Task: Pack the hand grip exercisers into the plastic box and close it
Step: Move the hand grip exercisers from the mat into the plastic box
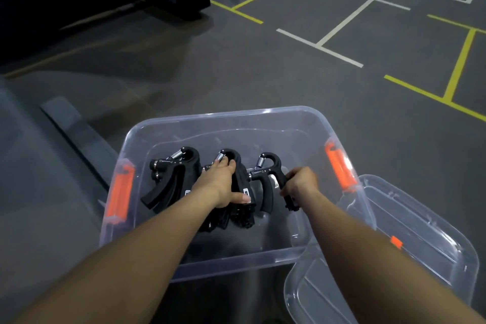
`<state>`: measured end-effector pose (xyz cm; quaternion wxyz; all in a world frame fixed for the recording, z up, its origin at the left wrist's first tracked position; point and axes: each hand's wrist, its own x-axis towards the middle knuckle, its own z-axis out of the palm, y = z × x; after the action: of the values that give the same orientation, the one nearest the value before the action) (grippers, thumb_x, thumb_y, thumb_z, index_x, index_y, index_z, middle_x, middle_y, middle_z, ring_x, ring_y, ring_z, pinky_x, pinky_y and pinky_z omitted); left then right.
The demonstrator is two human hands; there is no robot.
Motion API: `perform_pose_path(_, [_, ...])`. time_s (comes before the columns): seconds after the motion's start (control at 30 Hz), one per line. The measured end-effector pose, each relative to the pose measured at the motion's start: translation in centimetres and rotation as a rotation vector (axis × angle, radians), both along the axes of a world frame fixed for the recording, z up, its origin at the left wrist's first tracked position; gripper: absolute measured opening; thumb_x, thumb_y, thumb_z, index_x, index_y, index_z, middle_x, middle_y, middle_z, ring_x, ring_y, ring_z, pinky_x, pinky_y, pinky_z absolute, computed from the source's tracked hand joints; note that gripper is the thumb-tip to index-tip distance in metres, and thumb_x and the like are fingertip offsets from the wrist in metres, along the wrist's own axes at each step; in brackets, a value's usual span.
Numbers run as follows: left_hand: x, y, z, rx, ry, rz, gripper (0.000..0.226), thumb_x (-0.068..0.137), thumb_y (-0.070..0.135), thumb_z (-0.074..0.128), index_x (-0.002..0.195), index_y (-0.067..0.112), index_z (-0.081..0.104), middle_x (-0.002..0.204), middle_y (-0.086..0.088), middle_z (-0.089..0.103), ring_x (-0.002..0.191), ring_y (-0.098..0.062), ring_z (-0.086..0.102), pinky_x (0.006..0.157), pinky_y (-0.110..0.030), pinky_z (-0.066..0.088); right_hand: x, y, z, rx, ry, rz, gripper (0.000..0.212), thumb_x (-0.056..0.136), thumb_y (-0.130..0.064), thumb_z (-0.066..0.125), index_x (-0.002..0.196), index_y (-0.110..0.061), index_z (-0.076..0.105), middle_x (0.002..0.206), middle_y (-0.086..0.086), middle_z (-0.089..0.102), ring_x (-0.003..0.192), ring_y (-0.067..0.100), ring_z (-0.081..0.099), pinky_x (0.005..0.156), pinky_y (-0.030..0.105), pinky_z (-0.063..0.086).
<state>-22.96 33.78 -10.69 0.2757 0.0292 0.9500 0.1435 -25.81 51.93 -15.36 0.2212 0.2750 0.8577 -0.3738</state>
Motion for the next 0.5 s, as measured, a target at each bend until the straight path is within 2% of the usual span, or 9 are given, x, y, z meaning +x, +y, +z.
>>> perform_pose_path(0.07, [0.0, 0.0, 0.1, 0.001, 0.002, 0.0, 0.101, 0.078, 0.048, 0.067, 0.15, 0.014, 0.004, 0.16, -0.005, -0.002, 0.148, -0.02, -0.003, 0.12, -0.04, 0.009, -0.1, 0.2, -0.7, 0.021, -0.01, -0.028, 0.026, 0.067, 0.006, 0.074, 0.091, -0.003, 0.069, 0.095, 0.018, 0.07, 0.078, 0.021, 0.062, 0.076, 0.038, 0.057])
perform_pose_path(0.13, [0.0, 0.0, 0.1, 0.009, 0.006, 0.004, 0.101, 0.078, 0.047, 0.067, 0.15, 0.014, 0.004, 0.16, -0.005, -0.003, 0.148, -0.019, -0.003, 0.12, -0.039, 0.009, -0.1, 0.5, -1.2, 0.048, -0.017, -0.057, 0.029, 0.069, 0.004, 0.073, 0.097, -0.001, 0.069, 0.094, 0.015, 0.068, 0.077, 0.017, 0.056, 0.069, 0.03, 0.052])
perform_pose_path(0.23, [0.2, 0.0, 0.2, 0.016, 0.002, 0.01, 0.101, 0.078, 0.047, 0.067, 0.15, 0.015, 0.004, 0.16, -0.004, -0.004, 0.148, -0.019, -0.004, 0.12, -0.04, 0.008, -0.2, 0.6, -1.7, 0.039, -0.016, -0.084, 0.023, 0.072, 0.001, 0.072, 0.095, -0.002, 0.068, 0.088, 0.011, 0.062, 0.077, 0.016, 0.053, 0.067, 0.029, 0.049])
perform_pose_path(0.33, [0.1, 0.1, 0.4, 0.011, -0.003, 0.014, 0.1, 0.078, 0.046, 0.067, 0.15, 0.015, 0.004, 0.16, -0.004, -0.005, 0.148, -0.02, -0.005, 0.119, -0.042, 0.008, -0.5, 0.5, -2.2, 0.037, 0.004, -0.12, 0.02, 0.076, 0.002, 0.065, 0.095, -0.003, 0.069, 0.104, 0.015, 0.069, 0.077, 0.017, 0.052, 0.078, 0.034, 0.053])
perform_pose_path(0.37, [0.1, 0.2, 0.4, 0.009, -0.004, 0.013, 0.1, 0.079, 0.046, 0.066, 0.15, 0.015, 0.004, 0.16, -0.005, -0.005, 0.148, -0.02, -0.005, 0.119, -0.042, 0.008, -0.5, 0.5, -2.2, 0.02, 0.008, -0.117, 0.021, 0.076, 0.002, 0.064, 0.096, -0.004, 0.069, 0.107, 0.016, 0.069, 0.078, 0.016, 0.051, 0.077, 0.032, 0.052])
perform_pose_path(0.43, [0.2, 0.2, 0.3, 0.007, -0.006, 0.011, 0.1, 0.079, 0.047, 0.066, 0.15, 0.015, 0.004, 0.16, -0.005, -0.005, 0.148, -0.02, -0.005, 0.119, -0.042, 0.007, -0.5, 0.3, -2.0, -0.061, 0.017, -0.087, 0.025, 0.081, 0.0, 0.061, 0.104, -0.005, 0.068, 0.113, 0.014, 0.067, 0.082, 0.012, 0.047, 0.073, 0.024, 0.045])
perform_pose_path(0.5, [0.2, 0.1, 0.3, 0.01, -0.009, 0.013, 0.1, 0.079, 0.047, 0.066, 0.15, 0.015, 0.004, 0.16, -0.005, -0.005, 0.148, -0.02, -0.005, 0.119, -0.042, 0.007, -0.6, 0.0, -2.1, -0.141, 0.045, -0.014, 0.03, 0.086, -0.003, 0.057, 0.115, -0.007, 0.064, 0.119, 0.012, 0.065, 0.084, 0.012, 0.048, 0.074, 0.022, 0.044])
